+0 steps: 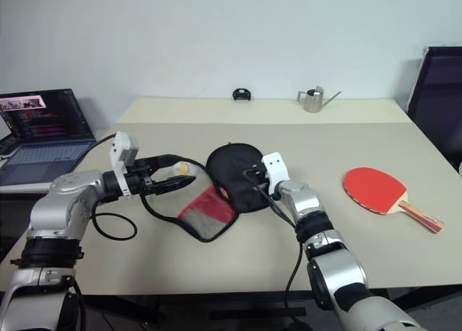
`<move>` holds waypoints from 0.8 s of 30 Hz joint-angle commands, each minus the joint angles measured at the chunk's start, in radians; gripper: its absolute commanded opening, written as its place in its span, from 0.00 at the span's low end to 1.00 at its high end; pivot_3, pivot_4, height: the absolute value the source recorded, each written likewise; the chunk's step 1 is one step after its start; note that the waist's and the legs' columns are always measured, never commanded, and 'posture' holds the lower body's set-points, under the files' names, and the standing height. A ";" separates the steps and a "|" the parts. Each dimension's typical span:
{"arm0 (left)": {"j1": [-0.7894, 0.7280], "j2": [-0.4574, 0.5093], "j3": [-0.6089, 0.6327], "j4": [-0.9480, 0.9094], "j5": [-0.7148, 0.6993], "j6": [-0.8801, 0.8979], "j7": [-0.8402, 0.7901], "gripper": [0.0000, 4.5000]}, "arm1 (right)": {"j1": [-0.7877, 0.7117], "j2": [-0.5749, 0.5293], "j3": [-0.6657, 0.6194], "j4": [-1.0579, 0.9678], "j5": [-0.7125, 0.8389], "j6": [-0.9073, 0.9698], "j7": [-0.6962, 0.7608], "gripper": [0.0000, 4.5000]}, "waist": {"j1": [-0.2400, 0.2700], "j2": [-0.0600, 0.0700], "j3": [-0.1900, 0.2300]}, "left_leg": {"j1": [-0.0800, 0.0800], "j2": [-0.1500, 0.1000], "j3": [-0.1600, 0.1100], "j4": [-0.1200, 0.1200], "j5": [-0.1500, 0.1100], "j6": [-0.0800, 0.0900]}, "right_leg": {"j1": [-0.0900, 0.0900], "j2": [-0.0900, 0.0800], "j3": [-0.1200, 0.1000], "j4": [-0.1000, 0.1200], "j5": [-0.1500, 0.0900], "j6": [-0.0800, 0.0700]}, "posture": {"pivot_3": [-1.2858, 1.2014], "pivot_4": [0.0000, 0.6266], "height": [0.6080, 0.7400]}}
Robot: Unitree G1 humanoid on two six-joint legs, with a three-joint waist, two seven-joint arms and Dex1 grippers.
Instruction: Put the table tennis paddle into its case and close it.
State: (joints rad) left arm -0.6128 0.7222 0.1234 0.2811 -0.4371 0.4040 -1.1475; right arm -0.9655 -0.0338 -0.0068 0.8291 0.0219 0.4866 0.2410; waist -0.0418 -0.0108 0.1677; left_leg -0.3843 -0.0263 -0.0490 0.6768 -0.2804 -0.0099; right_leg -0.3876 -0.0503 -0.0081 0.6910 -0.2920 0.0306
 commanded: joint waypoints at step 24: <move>-0.100 -0.068 -0.052 0.042 0.008 -0.056 -0.073 1.00 | 0.307 0.006 -0.219 -0.762 0.114 0.442 -0.389 0.00 | 0.011 0.000 0.000 | -0.015 0.001 -0.001 -0.001 0.000 0.000 | -0.009 0.001 -0.001 -0.009 0.000 0.000 | 0.52 0.24 1.00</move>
State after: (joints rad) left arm -0.6848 0.6536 0.0712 0.3301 -0.4297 0.3627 -1.2120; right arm -0.6593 -0.0301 -0.2150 0.1373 0.1247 0.9006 -0.1374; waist -0.0313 -0.0107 0.1679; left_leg -0.3996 -0.0256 -0.0496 0.6755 -0.2805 -0.0094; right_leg -0.3965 -0.0496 -0.0094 0.6820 -0.2920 0.0304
